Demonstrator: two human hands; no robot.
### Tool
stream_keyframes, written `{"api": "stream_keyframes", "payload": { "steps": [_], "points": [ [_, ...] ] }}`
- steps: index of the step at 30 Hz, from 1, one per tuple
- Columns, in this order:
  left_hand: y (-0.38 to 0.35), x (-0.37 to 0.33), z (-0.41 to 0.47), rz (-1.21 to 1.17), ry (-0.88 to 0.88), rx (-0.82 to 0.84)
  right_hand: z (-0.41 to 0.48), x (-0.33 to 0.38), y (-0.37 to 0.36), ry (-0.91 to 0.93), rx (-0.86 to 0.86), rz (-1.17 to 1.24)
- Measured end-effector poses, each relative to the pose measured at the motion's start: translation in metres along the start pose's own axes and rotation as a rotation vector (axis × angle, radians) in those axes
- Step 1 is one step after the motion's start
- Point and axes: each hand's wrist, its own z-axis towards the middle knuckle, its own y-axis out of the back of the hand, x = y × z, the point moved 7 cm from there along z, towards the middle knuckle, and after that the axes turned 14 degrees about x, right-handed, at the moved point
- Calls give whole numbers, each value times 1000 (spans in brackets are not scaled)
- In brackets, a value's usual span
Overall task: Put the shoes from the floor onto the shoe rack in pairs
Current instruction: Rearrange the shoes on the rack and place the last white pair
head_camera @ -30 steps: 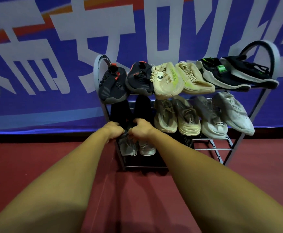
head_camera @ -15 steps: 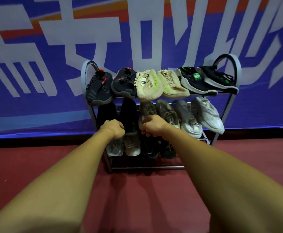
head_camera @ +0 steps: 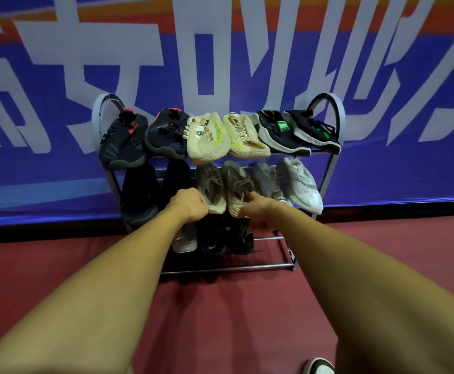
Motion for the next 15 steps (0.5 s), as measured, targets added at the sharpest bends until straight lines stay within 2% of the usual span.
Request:
{"api": "stream_keyframes", "payload": {
  "steps": [6,15],
  "points": [
    [1,2,5,-41,-8,32,15,1,-8,-20,50,153],
    [-4,3,0,-104,-63,91,12,10,19,159,-203,496]
  ]
}}
